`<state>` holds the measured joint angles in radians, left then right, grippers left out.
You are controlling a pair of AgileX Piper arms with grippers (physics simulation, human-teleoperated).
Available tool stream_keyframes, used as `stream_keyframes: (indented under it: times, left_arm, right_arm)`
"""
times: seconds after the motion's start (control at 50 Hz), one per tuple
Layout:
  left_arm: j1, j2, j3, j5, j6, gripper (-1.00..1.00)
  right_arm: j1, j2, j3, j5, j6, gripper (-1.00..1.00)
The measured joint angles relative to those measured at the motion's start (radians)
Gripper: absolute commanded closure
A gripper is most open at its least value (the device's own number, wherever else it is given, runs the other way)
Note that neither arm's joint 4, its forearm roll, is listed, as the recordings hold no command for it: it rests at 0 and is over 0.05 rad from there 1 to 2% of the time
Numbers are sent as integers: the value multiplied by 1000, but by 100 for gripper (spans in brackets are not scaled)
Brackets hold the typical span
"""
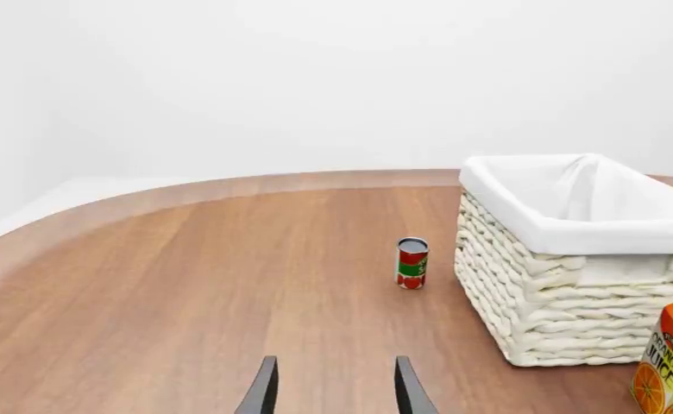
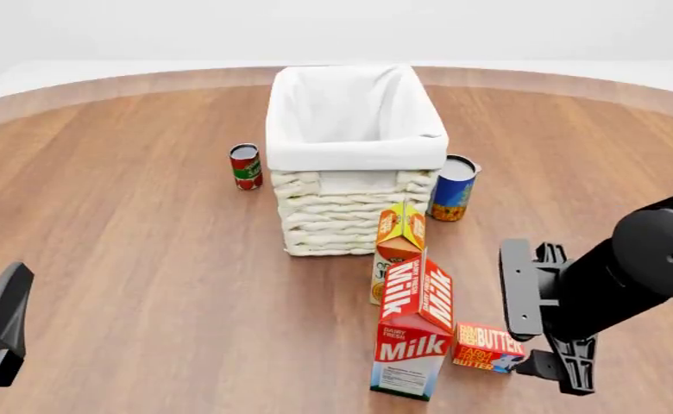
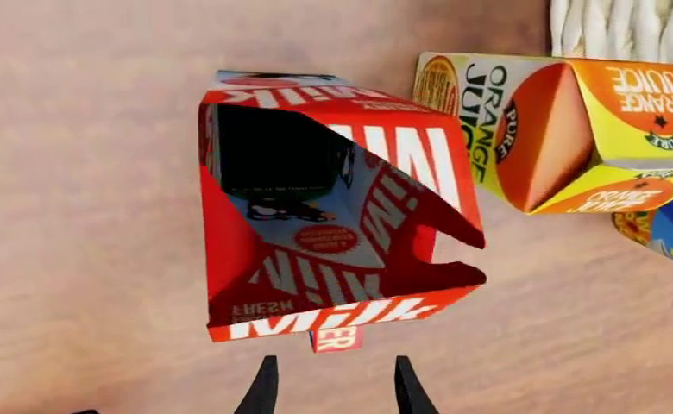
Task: Pick up the butter and put it in the basket.
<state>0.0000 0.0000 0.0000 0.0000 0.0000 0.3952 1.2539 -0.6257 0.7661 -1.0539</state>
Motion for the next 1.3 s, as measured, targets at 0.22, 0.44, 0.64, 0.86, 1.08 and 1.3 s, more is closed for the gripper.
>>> stream_keyframes:
  times: [0.22, 0.44, 0.64, 0.86, 1.08, 1.3]
  left_arm:
    - [0, 0, 0, 0, 0, -100]
    - [0, 0, 0, 0, 0, -100]
    - [0, 0, 0, 0, 0, -100]
    - [0, 0, 0, 0, 0, -100]
    - [0, 0, 0, 0, 0, -100]
    - [0, 0, 0, 0, 0, -100]
  right_arm:
    - [26, 58, 20, -62, 34, -100]
    - [56, 109, 35, -115, 74, -100]
    - [64, 161, 41, -162, 97, -100]
    - [70, 212, 40, -202, 117, -100]
    - [73, 237, 31, -223, 132, 100]
    - [84, 237, 22, -199, 151, 100]
